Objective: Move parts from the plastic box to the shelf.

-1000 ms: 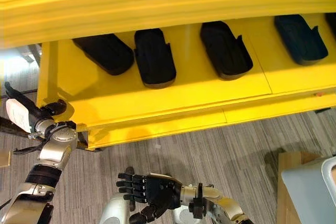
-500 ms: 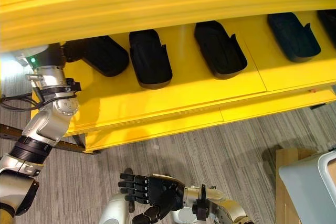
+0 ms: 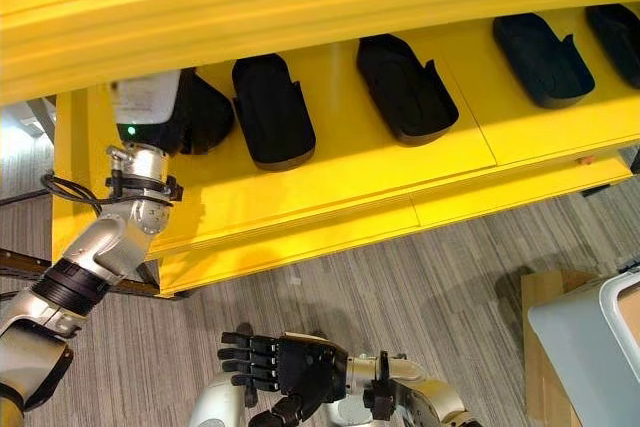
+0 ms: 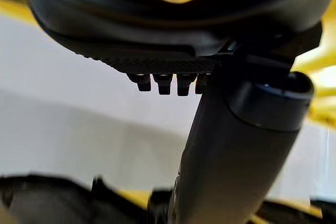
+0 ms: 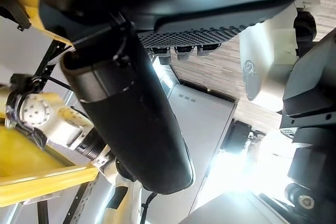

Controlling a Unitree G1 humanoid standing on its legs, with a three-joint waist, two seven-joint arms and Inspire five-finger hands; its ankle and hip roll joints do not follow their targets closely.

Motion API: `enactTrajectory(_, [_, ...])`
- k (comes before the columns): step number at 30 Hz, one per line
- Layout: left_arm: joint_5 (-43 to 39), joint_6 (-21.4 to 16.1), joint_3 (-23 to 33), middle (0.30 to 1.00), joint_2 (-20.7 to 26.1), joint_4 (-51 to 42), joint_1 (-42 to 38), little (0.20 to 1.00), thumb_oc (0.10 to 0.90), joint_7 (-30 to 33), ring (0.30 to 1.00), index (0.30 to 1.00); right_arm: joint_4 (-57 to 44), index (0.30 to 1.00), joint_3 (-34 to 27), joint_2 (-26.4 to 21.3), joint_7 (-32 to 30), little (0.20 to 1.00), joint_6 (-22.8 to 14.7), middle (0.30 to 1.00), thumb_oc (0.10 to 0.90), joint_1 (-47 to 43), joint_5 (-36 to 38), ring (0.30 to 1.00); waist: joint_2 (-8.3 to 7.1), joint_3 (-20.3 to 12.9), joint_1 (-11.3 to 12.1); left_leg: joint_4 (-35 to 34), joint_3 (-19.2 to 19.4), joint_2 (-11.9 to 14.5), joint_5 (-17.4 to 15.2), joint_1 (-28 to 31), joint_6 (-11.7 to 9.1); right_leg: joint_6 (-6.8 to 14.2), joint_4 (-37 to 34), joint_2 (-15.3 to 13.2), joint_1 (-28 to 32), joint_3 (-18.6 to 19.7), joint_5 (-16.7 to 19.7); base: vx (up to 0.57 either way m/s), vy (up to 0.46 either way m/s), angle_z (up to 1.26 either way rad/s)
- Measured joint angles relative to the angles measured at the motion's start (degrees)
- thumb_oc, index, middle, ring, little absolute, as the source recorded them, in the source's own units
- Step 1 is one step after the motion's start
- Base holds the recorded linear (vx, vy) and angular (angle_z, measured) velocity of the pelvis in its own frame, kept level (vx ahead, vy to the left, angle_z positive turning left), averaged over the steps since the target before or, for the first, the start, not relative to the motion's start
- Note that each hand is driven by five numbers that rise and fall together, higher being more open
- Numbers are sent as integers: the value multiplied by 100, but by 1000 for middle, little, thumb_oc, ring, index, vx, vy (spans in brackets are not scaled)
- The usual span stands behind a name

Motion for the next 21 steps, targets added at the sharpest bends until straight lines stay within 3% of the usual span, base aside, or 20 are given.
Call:
enactTrajectory(5, [-10,52,18,1000,10,369,47,1000,900,-73,1000,1000,0,1000,-19,-2,2,1000,82,1000,900,-6,-29,1000,0,0,-23,1,-2,13,-1,-16,0,2,4,13,-22,1,-2,0,0,0])
enactTrajectory(21, [3,139,29,1000,8,284,224,1000,900,-435,1000,1000,202,1000,-142,0,15,1000,93,1000,900,-124,-106,1000,1,0,22,1,15,12,-1,-58,-1,6,42,17,-108,10,-9,0,0,0])
